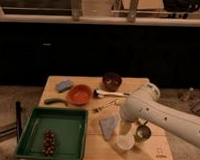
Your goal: Wipe tray with towel
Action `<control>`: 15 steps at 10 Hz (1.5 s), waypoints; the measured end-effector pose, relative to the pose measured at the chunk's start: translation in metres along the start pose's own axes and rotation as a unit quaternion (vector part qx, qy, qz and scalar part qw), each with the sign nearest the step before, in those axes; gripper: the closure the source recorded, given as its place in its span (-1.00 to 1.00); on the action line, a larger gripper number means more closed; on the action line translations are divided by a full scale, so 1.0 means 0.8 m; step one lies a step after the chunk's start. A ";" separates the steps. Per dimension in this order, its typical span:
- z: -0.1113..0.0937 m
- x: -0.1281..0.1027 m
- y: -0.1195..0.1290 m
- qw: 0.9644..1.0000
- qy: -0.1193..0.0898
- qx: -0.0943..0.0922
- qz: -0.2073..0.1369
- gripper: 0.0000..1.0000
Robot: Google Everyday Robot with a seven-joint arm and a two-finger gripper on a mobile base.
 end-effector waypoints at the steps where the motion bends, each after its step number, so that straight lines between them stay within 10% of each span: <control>1: 0.001 -0.009 0.002 1.000 -0.002 -0.002 0.005 -0.60; 7: 0.025 -0.063 0.011 1.000 -0.009 -0.023 0.011 -0.60; 15: 0.070 -0.059 0.012 0.999 -0.009 -0.039 0.024 -0.60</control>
